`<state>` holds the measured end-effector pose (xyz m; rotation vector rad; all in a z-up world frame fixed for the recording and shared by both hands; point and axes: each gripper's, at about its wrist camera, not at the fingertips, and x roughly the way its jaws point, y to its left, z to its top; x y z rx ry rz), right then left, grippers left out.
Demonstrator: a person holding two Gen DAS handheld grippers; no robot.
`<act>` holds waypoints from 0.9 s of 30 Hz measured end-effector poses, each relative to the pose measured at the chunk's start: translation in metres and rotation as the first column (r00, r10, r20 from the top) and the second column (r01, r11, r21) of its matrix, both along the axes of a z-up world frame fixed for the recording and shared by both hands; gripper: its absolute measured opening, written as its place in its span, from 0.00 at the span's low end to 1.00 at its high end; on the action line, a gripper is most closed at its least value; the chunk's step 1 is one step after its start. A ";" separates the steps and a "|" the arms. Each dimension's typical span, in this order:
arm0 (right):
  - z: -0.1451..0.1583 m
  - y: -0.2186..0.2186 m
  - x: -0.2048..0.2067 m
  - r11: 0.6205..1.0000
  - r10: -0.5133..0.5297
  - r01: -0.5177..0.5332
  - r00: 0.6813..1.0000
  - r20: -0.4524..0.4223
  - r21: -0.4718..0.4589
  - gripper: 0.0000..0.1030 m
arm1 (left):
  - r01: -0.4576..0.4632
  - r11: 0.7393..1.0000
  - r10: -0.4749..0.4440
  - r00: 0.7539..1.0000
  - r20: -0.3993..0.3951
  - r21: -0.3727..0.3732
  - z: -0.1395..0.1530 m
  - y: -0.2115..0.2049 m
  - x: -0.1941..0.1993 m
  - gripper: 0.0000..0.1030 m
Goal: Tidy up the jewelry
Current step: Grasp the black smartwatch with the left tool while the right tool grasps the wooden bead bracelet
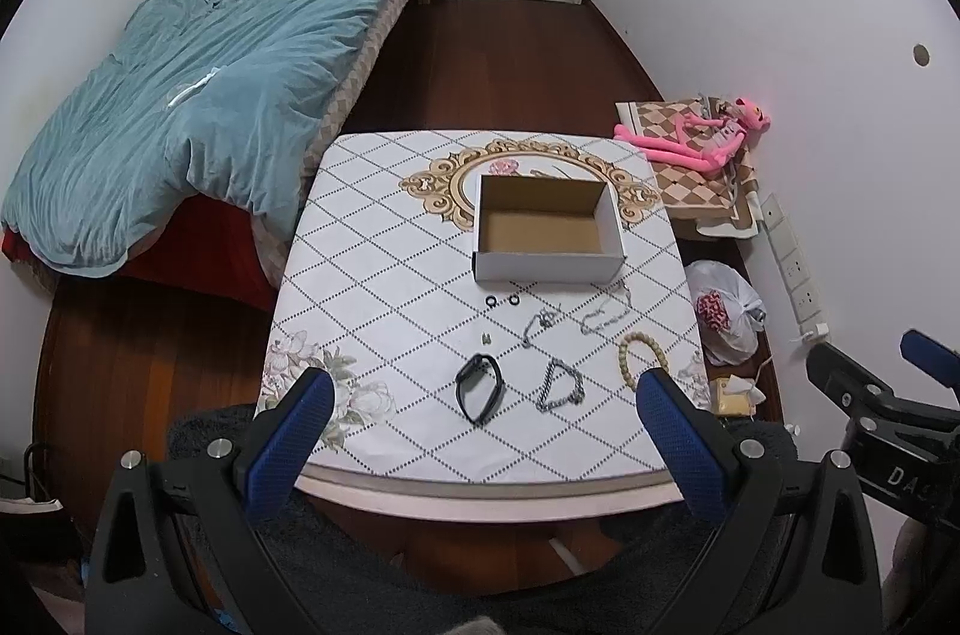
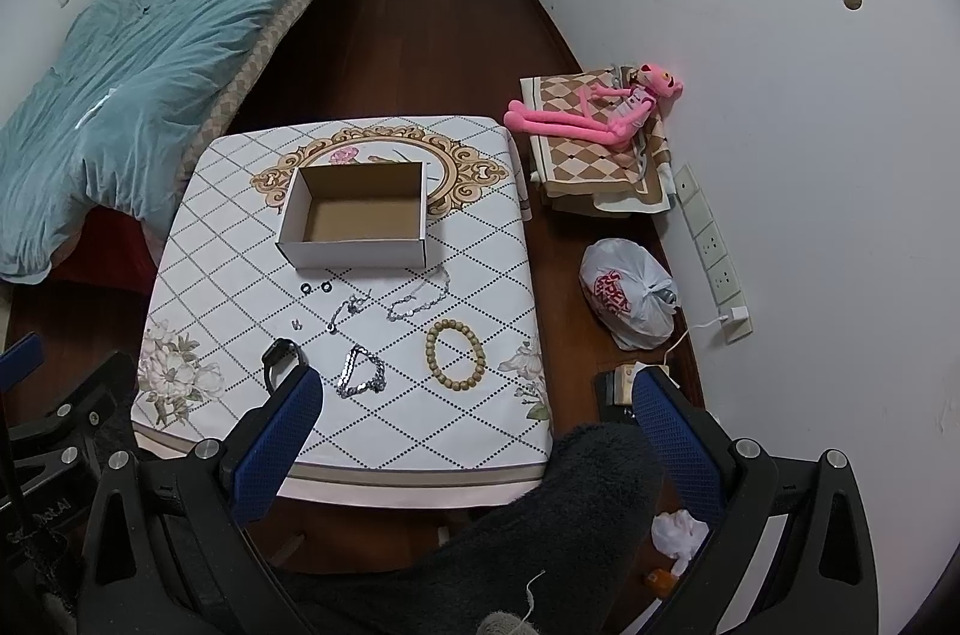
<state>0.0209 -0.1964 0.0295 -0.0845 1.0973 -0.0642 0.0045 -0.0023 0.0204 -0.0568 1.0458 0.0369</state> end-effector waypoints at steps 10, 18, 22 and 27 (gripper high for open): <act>-0.091 -0.050 0.059 0.986 -0.162 0.164 0.983 -0.082 0.011 1.00 | -0.039 0.992 0.047 0.997 -0.059 0.120 -0.081 0.016 0.061 1.00; -0.223 -0.064 0.098 0.979 -0.184 0.202 0.939 -0.290 0.035 0.96 | 0.007 0.989 0.031 0.968 -0.250 0.149 -0.179 0.021 0.081 0.99; -0.263 -0.059 0.103 0.977 -0.193 0.214 0.919 -0.343 0.023 0.93 | 0.004 0.994 0.033 0.939 -0.341 0.108 -0.218 0.026 0.083 0.82; -0.290 -0.054 0.106 0.976 -0.194 0.218 0.908 -0.372 0.022 0.86 | -0.005 0.998 0.028 0.914 -0.405 0.058 -0.249 0.030 0.084 0.71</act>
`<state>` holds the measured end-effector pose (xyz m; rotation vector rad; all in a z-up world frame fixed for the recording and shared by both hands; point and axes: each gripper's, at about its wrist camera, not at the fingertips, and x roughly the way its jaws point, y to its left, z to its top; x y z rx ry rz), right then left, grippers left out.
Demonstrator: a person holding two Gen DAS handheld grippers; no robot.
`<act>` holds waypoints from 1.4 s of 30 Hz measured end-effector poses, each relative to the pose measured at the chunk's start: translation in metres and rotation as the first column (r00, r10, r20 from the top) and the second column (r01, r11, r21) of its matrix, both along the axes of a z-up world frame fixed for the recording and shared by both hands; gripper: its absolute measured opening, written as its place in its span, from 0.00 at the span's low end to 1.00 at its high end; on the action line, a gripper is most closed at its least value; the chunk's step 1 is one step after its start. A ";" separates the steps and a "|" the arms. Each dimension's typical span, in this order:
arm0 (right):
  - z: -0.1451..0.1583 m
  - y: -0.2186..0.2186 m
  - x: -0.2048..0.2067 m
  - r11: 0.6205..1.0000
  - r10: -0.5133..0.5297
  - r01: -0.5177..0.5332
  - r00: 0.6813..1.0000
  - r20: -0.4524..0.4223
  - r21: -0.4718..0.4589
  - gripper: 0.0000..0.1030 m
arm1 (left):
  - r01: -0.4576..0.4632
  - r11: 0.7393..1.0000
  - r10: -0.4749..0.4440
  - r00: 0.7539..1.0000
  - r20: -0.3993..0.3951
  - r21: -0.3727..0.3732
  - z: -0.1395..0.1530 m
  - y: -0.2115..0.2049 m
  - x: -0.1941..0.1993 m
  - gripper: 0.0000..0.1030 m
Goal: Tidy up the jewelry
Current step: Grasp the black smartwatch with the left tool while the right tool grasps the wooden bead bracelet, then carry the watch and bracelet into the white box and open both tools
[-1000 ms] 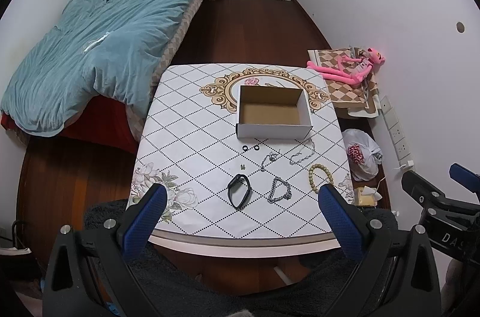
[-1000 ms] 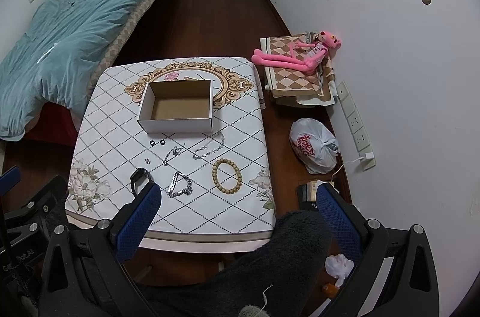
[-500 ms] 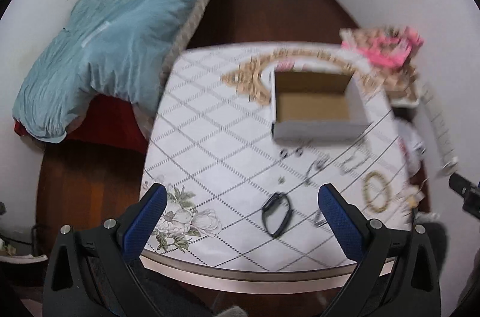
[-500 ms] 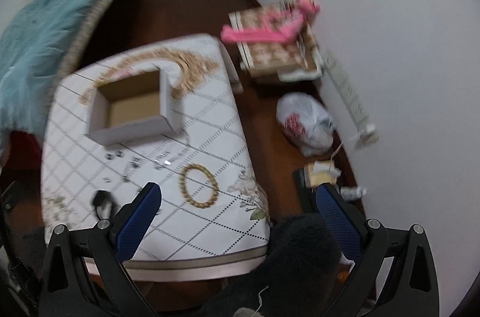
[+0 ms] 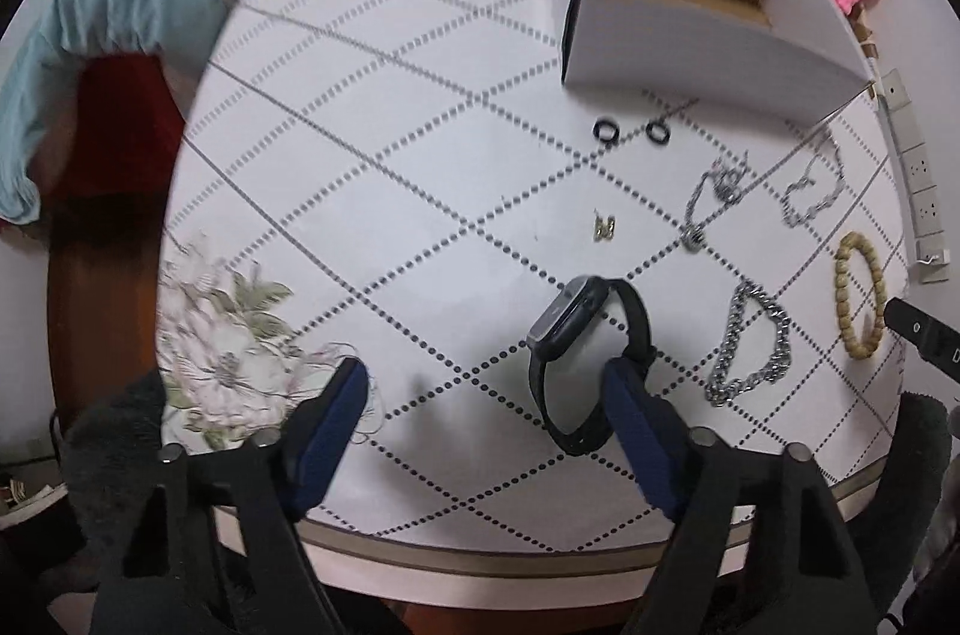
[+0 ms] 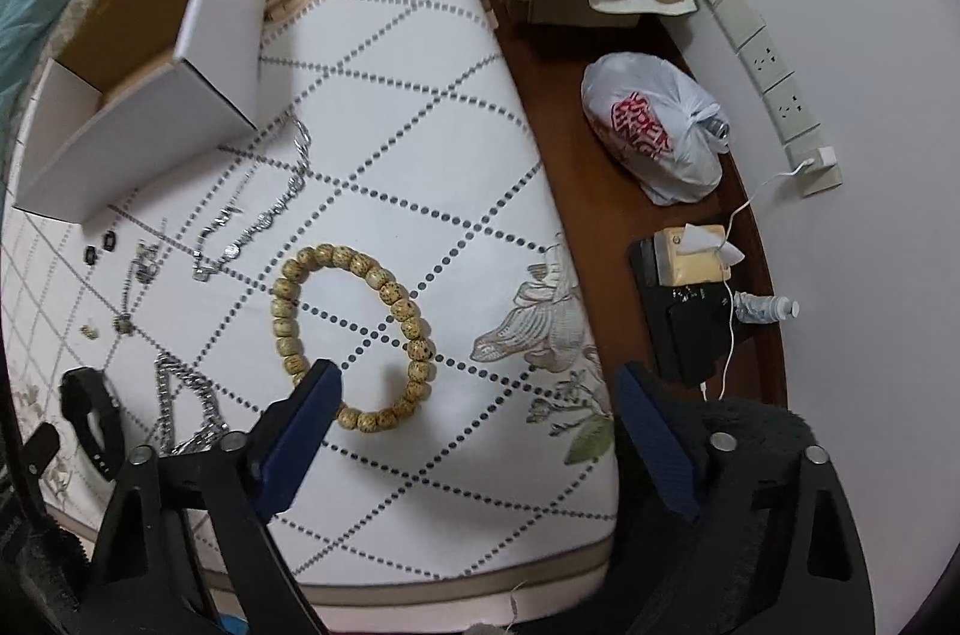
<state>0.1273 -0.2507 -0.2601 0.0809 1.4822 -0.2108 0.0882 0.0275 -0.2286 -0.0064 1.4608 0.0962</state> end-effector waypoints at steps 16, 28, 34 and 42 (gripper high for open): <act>-0.013 0.022 0.002 0.996 0.073 -0.073 0.997 0.014 0.046 0.31 | 0.045 0.996 -0.045 0.999 -0.001 -0.083 -0.030 -0.008 -0.005 0.08; 0.013 0.022 -0.007 0.989 0.033 -0.044 0.996 0.081 0.144 0.09 | 0.039 0.989 -0.027 0.996 0.082 -0.145 0.000 0.010 -0.011 0.05; 0.057 0.033 -0.009 0.973 0.074 -0.110 0.982 0.175 0.205 0.09 | 0.059 0.984 -0.030 0.985 0.171 -0.169 0.048 0.018 -0.019 0.05; 0.132 0.053 0.025 0.944 0.153 -0.232 0.938 0.309 0.235 0.09 | 0.098 0.975 -0.038 0.958 0.284 -0.201 0.105 -0.005 0.049 0.05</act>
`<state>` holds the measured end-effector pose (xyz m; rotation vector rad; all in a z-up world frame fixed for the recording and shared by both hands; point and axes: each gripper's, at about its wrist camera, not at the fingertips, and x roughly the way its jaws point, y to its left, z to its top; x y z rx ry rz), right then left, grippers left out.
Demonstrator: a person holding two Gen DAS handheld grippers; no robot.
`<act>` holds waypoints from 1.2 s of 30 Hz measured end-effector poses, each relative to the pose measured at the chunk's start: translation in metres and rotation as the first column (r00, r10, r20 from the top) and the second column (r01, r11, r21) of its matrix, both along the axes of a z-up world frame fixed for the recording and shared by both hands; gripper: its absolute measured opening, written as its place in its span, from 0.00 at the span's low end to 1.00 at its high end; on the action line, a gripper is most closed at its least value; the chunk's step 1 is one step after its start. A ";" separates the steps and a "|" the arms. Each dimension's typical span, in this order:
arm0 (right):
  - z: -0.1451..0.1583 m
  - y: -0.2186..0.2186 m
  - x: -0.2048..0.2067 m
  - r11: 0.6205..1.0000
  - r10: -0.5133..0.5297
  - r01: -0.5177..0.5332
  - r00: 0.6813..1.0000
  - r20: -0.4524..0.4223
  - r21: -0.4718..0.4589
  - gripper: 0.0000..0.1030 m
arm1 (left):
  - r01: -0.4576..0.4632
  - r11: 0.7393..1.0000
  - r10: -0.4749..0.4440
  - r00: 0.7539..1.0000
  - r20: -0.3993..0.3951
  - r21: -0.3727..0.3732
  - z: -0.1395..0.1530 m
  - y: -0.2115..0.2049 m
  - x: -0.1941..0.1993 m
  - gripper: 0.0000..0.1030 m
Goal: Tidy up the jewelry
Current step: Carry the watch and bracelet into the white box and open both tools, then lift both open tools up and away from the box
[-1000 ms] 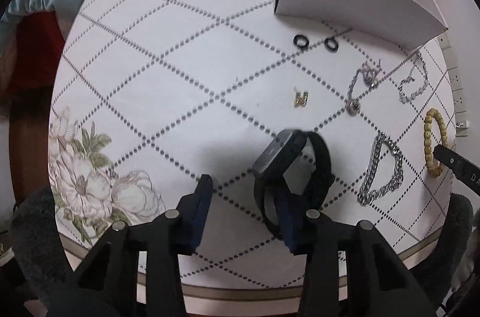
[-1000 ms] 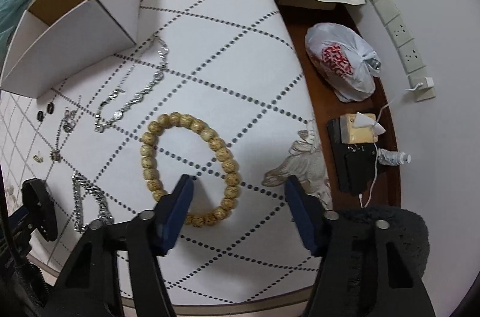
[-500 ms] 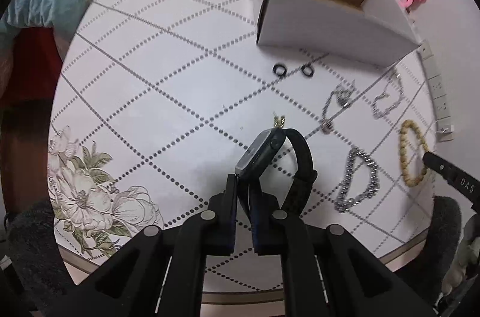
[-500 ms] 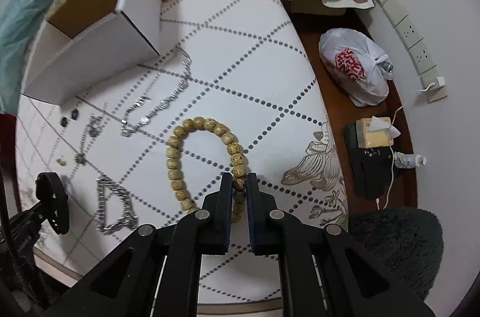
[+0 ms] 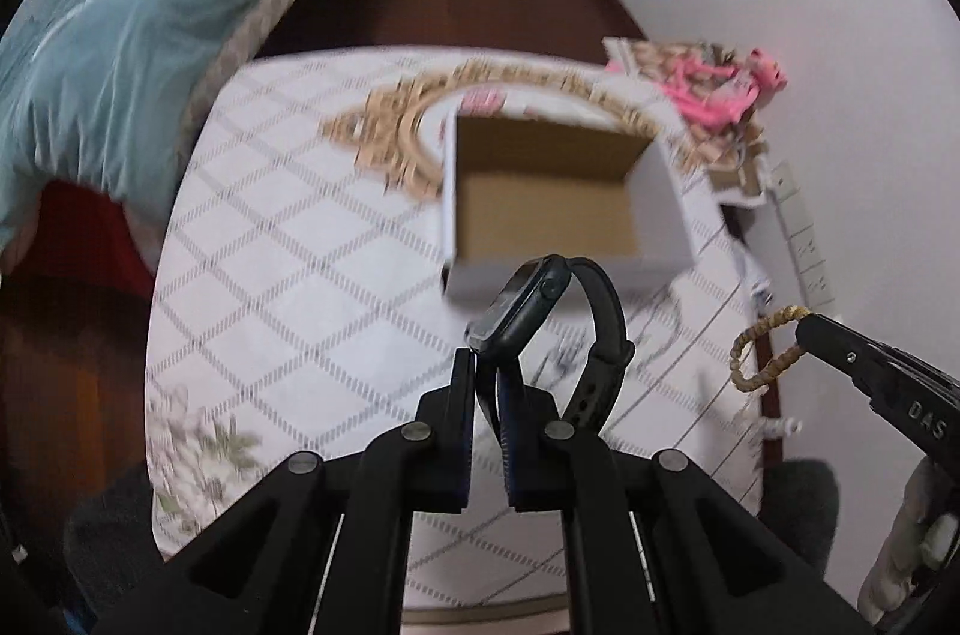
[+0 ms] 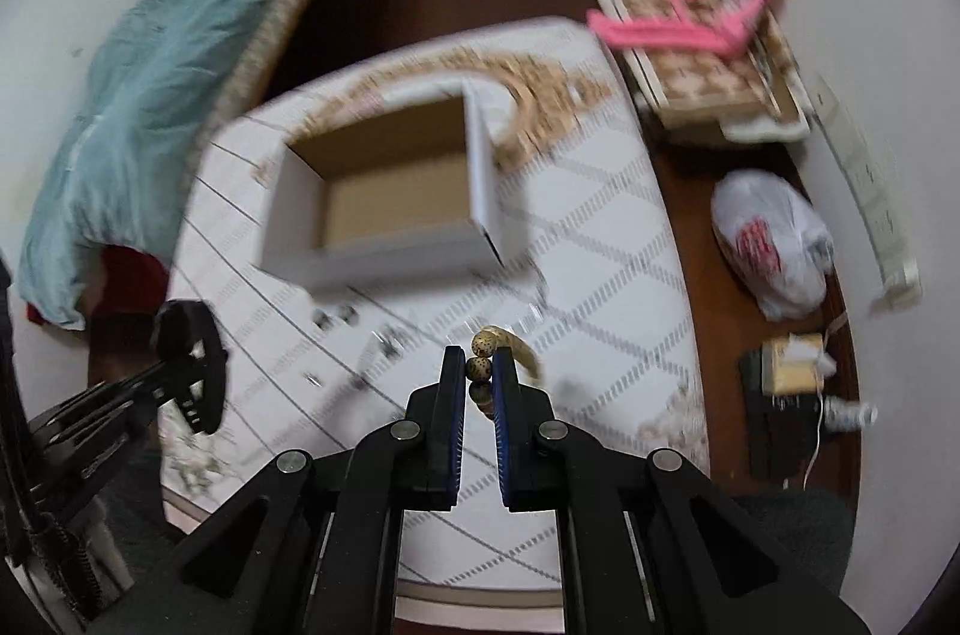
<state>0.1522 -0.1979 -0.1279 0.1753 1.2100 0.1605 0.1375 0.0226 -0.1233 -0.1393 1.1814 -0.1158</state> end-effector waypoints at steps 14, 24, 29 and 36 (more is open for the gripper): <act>-0.007 0.044 0.125 0.997 0.082 -0.082 0.997 -0.010 0.008 0.09 | -0.001 0.998 -0.004 0.997 -0.082 -0.060 -0.023 -0.002 0.111 0.07; -0.042 0.052 0.157 0.990 0.126 -0.114 0.983 -0.134 0.088 0.11 | -0.036 0.999 0.033 0.993 -0.114 -0.024 -0.029 0.001 0.138 0.89; -0.042 0.043 0.154 0.994 0.096 -0.089 0.986 -0.134 0.060 0.49 | -0.065 0.997 0.067 0.995 -0.072 0.031 -0.021 0.012 0.131 0.98; -0.051 0.047 0.128 0.984 0.076 -0.089 0.993 -0.088 -0.155 0.89 | -0.106 0.985 0.102 0.994 0.034 0.138 -0.019 0.015 0.108 1.00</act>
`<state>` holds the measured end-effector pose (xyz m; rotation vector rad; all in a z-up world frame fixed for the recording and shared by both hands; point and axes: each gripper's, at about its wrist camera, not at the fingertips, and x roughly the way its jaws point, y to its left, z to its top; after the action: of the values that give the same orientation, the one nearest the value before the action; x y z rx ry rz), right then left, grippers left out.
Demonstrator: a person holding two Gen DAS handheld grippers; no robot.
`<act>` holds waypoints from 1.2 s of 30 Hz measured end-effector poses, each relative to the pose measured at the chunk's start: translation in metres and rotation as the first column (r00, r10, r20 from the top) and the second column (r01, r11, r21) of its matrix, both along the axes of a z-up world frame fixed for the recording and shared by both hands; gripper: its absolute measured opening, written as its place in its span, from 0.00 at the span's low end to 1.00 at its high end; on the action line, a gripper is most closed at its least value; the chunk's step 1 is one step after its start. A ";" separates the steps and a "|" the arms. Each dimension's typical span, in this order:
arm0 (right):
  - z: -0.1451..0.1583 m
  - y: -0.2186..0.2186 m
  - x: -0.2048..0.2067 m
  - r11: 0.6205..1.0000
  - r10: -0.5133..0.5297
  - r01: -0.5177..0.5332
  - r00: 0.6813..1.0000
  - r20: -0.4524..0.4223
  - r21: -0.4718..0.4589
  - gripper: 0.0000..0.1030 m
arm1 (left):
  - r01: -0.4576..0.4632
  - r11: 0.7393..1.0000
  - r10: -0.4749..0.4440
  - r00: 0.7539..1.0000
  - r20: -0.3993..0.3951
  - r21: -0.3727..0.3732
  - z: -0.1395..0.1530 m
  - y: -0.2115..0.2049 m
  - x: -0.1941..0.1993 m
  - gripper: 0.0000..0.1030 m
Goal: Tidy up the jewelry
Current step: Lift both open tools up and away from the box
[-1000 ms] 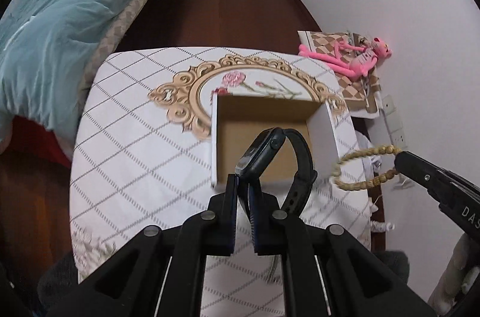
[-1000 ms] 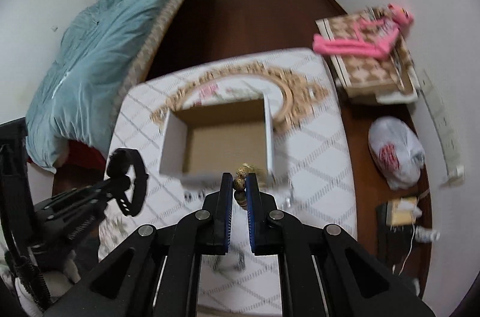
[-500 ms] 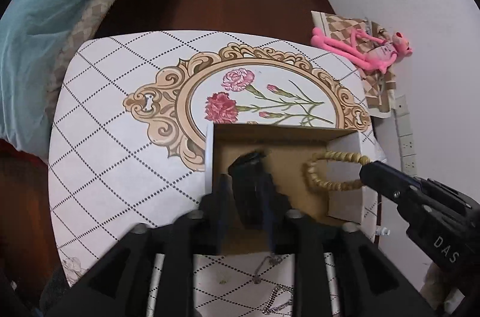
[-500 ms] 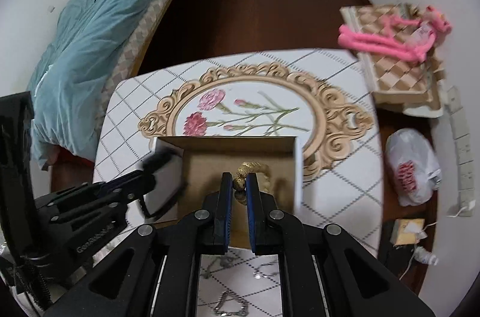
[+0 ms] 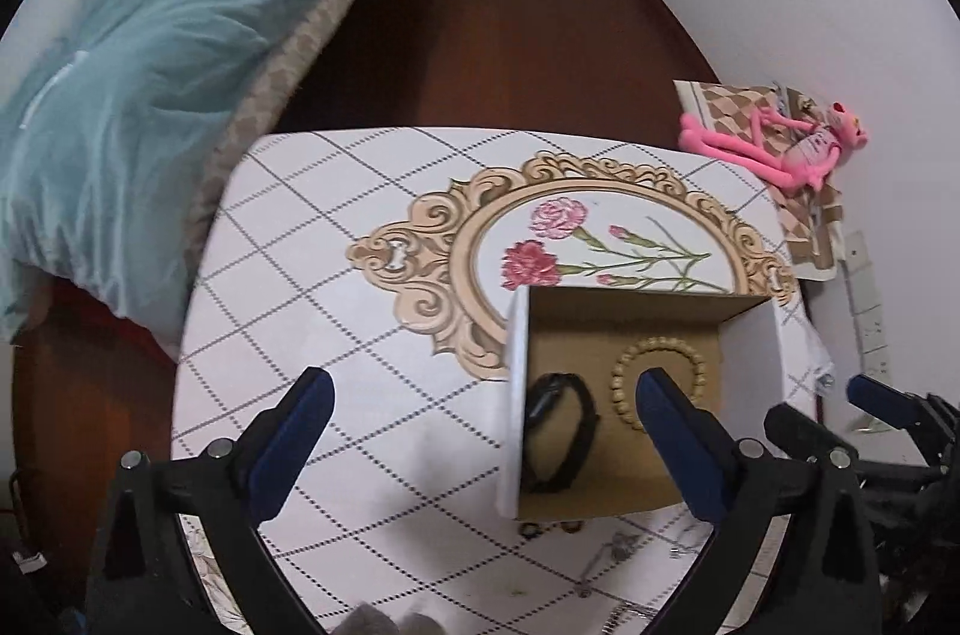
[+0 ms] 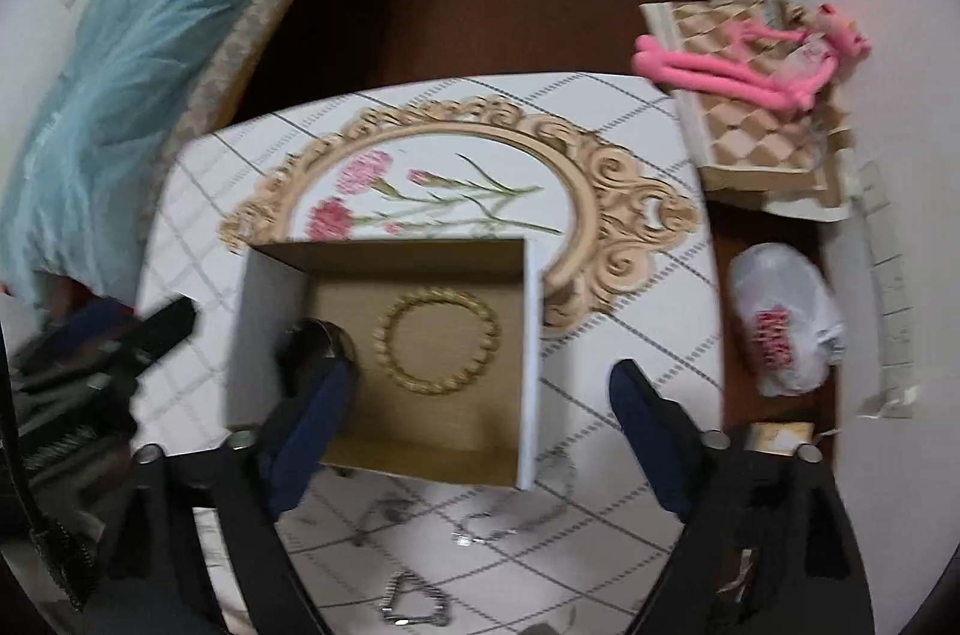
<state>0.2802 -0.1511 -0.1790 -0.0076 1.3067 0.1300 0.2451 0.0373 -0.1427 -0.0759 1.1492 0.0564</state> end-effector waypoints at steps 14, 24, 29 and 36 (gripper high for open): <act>-0.009 0.001 -0.033 0.997 -0.033 0.035 0.999 0.024 -0.072 0.93 | -0.027 0.998 0.026 1.000 0.011 0.056 -0.001 -0.001 -0.035 1.00; 0.048 -0.006 -0.070 0.993 -0.054 0.072 0.983 0.178 -0.091 0.93 | -0.027 0.993 0.015 0.994 0.108 0.112 0.040 -0.008 -0.077 1.00; 0.080 -0.014 -0.092 0.992 -0.064 0.088 0.967 0.246 -0.089 0.93 | -0.037 0.994 0.020 0.986 0.168 0.102 0.066 -0.010 -0.102 1.00; 0.124 -0.019 -0.127 0.991 -0.063 0.099 0.937 0.344 -0.088 0.93 | -0.032 0.997 0.014 0.973 0.230 0.075 0.100 -0.015 -0.132 1.00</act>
<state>0.1527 -0.1701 -0.0553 -0.0624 0.9631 -0.0119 0.1136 0.0225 -0.0423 -0.0253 0.9140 0.1103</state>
